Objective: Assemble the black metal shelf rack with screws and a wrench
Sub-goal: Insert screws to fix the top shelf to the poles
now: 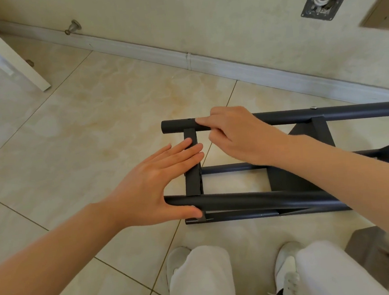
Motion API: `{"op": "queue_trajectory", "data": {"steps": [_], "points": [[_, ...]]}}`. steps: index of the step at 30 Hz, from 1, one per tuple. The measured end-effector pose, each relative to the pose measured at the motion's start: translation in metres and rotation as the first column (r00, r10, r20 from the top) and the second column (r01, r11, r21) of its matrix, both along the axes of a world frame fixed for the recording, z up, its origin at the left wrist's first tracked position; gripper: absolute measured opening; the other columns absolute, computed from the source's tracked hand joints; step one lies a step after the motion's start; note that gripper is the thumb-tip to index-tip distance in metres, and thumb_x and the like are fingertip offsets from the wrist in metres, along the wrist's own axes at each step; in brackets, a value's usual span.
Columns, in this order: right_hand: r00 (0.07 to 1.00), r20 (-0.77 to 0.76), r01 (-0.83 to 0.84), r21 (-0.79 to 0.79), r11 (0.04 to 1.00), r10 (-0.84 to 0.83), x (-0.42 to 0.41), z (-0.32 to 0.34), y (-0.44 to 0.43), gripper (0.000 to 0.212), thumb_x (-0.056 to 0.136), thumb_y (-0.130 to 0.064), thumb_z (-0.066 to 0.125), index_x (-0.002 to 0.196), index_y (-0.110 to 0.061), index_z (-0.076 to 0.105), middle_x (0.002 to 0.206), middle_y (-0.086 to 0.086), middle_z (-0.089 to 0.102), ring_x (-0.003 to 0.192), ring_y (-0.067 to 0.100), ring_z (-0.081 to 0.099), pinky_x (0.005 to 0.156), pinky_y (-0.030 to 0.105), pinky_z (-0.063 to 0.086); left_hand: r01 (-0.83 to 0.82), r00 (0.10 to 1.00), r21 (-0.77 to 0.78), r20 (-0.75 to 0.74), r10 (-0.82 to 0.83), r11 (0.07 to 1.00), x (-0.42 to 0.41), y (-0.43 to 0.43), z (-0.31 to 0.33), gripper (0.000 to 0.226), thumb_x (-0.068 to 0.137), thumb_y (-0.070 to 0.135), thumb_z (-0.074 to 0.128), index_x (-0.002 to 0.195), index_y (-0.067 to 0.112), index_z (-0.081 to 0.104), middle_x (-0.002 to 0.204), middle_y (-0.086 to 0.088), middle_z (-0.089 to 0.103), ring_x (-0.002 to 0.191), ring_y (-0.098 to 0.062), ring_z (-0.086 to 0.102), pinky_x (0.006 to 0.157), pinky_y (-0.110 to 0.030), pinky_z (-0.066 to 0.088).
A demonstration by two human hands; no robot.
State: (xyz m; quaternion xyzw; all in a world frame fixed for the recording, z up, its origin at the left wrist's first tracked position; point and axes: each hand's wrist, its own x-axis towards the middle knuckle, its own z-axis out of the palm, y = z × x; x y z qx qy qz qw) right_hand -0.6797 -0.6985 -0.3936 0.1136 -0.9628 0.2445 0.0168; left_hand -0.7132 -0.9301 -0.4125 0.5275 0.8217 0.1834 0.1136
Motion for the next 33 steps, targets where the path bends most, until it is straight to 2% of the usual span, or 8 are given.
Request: {"op": "queue_trajectory", "data": {"steps": [2, 5, 8, 12, 15, 21, 28, 33], "points": [[0.996, 0.087, 0.009, -0.088, 0.996, -0.001, 0.015, -0.008, 0.002, 0.040, 0.100, -0.013, 0.038, 0.134, -0.013, 0.059, 0.080, -0.019, 0.046, 0.075, -0.004, 0.048, 0.074, 0.006, 0.036, 0.003, 1.000, 0.006, 0.020, -0.003, 1.000, 0.000, 0.000, -0.001, 0.095, 0.081, 0.072, 0.061, 0.156, 0.025, 0.027, 0.163, 0.013, 0.023, 0.153, -0.004, 0.009, 0.125, -0.026, 0.006], [0.958, 0.287, 0.059, -0.211, 0.976, 0.004, 0.032, -0.022, 0.009, 0.041, 0.098, -0.008, 0.040, 0.131, -0.019, 0.062, 0.082, -0.020, 0.055, 0.075, -0.009, 0.058, 0.080, 0.010, 0.045, 0.013, 0.999, 0.016, 0.035, -0.013, 1.000, 0.000, 0.000, -0.001, 0.095, 0.080, 0.069, 0.064, 0.155, 0.023, 0.028, 0.163, 0.013, 0.024, 0.153, -0.005, 0.009, 0.124, -0.025, 0.007], [0.863, 0.503, 0.181, -0.393, 0.901, 0.047, 0.038, -0.035, 0.015, 0.039, 0.099, 0.001, 0.040, 0.127, -0.013, 0.064, 0.087, -0.008, 0.070, 0.072, 0.003, 0.070, 0.075, 0.014, 0.054, 0.013, 1.000, 0.016, 0.019, -0.013, 1.000, 0.000, 0.000, -0.001, 0.095, 0.080, 0.069, 0.064, 0.155, 0.022, 0.030, 0.162, 0.011, 0.025, 0.153, -0.005, 0.010, 0.124, -0.024, 0.006], [0.759, 0.626, 0.314, -0.591, 0.743, 0.177, 0.037, -0.042, 0.016, 0.022, 0.098, 0.000, 0.052, 0.114, -0.005, 0.067, 0.092, 0.008, 0.076, 0.081, 0.018, 0.074, 0.075, 0.023, 0.059, 0.007, 1.000, 0.024, 0.018, -0.007, 1.000, 0.000, 0.000, -0.001, 0.095, 0.079, 0.067, 0.065, 0.154, 0.021, 0.031, 0.162, 0.010, 0.027, 0.153, -0.006, 0.011, 0.124, -0.026, 0.009], [0.704, 0.668, 0.349, -0.621, 0.702, 0.240, 0.031, -0.044, 0.010, 0.013, 0.096, -0.004, 0.059, 0.107, -0.004, 0.066, 0.092, 0.010, 0.077, 0.084, 0.020, 0.075, 0.073, 0.021, 0.058, 0.007, 1.000, 0.029, 0.017, -0.008, 1.000, 0.000, 0.000, -0.001, 0.096, 0.078, 0.066, 0.067, 0.154, 0.018, 0.034, 0.162, 0.010, 0.028, 0.153, -0.006, 0.012, 0.124, -0.025, 0.009], [0.688, 0.671, 0.376, -0.654, 0.656, 0.275, 0.018, -0.047, -0.001, 0.012, 0.091, -0.007, 0.067, 0.101, -0.008, 0.074, 0.091, 0.010, 0.077, 0.082, 0.019, 0.075, 0.073, 0.022, 0.058, 0.012, 0.999, 0.028, 0.041, -0.013, 1.000, -0.001, 0.000, -0.003, 0.097, 0.078, 0.066, 0.069, 0.154, 0.017, 0.035, 0.162, 0.010, 0.028, 0.153, -0.009, 0.013, 0.125, -0.028, 0.012], [0.684, 0.664, 0.325, -0.647, 0.690, 0.302, 0.019, -0.048, -0.018, 0.011, 0.090, -0.010, 0.067, 0.093, -0.007, 0.077, 0.081, 0.005, 0.077, 0.075, 0.015, 0.075, 0.066, 0.019, 0.057, 0.001, 0.999, 0.051, 0.041, -0.003, 0.999, 0.000, -0.002, -0.005, 0.096, 0.077, 0.065, 0.069, 0.153, 0.017, 0.037, 0.162, 0.011, 0.029, 0.153, -0.008, 0.015, 0.123, -0.025, 0.017], [0.692, 0.650, 0.297, -0.651, 0.698, 0.313, 0.018, -0.047, -0.020, 0.013, 0.088, -0.006, 0.066, 0.096, -0.005, 0.076, 0.084, 0.008, 0.077, 0.079, 0.019, 0.075, 0.068, 0.022, 0.058, -0.011, 0.999, 0.049, 0.045, 0.009, 0.999, 0.001, -0.002, -0.004, 0.097, 0.075, 0.066, 0.069, 0.153, 0.018, 0.036, 0.161, 0.012, 0.030, 0.153, -0.008, 0.016, 0.123, -0.026, 0.019]]}}
